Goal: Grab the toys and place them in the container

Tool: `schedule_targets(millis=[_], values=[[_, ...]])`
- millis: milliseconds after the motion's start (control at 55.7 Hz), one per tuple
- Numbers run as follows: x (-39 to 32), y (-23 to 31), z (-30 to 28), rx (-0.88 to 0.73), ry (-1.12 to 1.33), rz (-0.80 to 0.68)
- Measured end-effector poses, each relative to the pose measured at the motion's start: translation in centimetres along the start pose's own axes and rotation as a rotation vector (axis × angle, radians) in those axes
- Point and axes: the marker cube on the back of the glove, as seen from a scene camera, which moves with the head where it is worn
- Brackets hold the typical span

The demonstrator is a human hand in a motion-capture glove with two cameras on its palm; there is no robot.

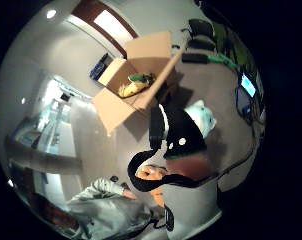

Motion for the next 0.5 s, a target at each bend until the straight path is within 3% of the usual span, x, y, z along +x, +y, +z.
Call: schedule_targets(millis=[395,503], values=[[0.6,0.8,17.6,-0.386,-0.091,0.047],[1.2,0.3,18.9,-0.322,-0.077,0.014]])
